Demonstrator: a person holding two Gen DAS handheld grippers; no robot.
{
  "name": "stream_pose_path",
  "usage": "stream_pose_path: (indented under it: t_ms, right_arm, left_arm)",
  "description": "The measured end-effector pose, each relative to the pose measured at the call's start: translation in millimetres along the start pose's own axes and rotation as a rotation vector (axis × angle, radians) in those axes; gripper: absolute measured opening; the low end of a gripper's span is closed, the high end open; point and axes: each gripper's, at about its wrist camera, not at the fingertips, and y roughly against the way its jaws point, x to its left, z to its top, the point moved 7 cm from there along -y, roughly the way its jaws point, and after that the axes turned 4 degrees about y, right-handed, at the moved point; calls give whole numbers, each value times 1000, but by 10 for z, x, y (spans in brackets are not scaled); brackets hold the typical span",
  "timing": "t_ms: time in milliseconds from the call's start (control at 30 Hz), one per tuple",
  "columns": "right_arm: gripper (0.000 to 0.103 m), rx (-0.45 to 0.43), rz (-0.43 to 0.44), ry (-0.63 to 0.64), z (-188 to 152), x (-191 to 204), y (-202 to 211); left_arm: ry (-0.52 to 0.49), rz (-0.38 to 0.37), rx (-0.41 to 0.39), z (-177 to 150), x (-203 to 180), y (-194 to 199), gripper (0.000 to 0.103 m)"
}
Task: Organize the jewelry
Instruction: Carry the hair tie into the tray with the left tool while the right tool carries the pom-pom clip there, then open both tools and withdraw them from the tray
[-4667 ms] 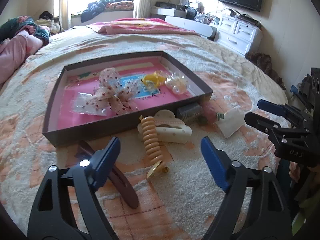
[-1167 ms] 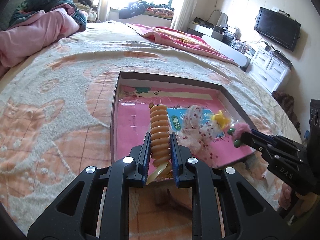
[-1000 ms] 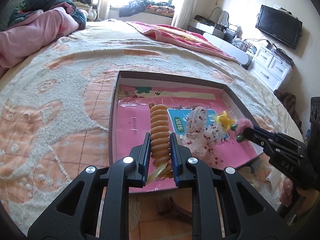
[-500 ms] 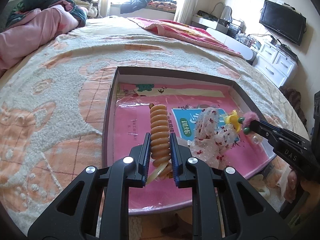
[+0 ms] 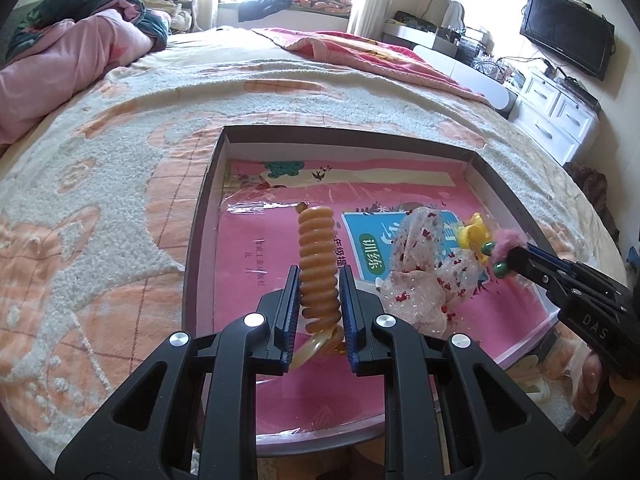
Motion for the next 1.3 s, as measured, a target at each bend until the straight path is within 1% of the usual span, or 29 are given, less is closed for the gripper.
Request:
stream_pose_path:
  t_ms: [133,167,233,300,367,433,500,633,700,800,933,1067,1133,1200,1233,1300]
  right_arm:
    - [24,-2,17,-2,-32,26,33]
    - [25,-2,19,-1,-34,36,42]
    - [30,-5,26,-1,-46,49,65]
    - [34,-9,33,2,-59,67,96]
    - [35,-12,33,11,-74,83,122]
    - [39,-13,34,18,-89,100,144]
    - [41,-15,35,23,-104,117,171]
    - [47,-25,35,35,-128,149,247]
    - [53,-33,35,36,-134,157,293]
    - [58,-43,36,27,-134,153,359]
    - [62,-57,32,26,-142,152,445]
    - [66,-70,21,38,-162,154,541]
    - [68,-77,18,37,-169,148,589]
    - [68,-82,15,36,-188,140,642]
    - [68,-83,13,37,-198,135,661]
    - [69,-82,6,35,-236,121,706]
  left_arm:
    - [5,4,-4,2,9,18,12]
    - [7,4,-3,-2,10,20,13]
    - [9,5,-5,-11,16,36,15]
    - [11,6,-9,-20,19,61,21]
    - [13,6,-13,-25,27,89,23]
    - [14,9,-19,-31,33,121,24]
    - [15,11,-28,-36,29,164,29]
    - [18,12,-40,-56,10,231,31]
    - [20,10,-45,-70,-1,264,39]
    - [23,4,-52,-89,-17,320,43]
    - [25,0,-66,-119,-35,393,46]
    - [29,-8,-81,-147,-49,483,55]
    - [24,-7,-86,-177,-61,534,56]
    - [25,-9,-91,-195,-57,578,63]
    - [26,-13,-94,-209,-58,607,64]
    - [26,-11,-101,-231,-59,654,74]
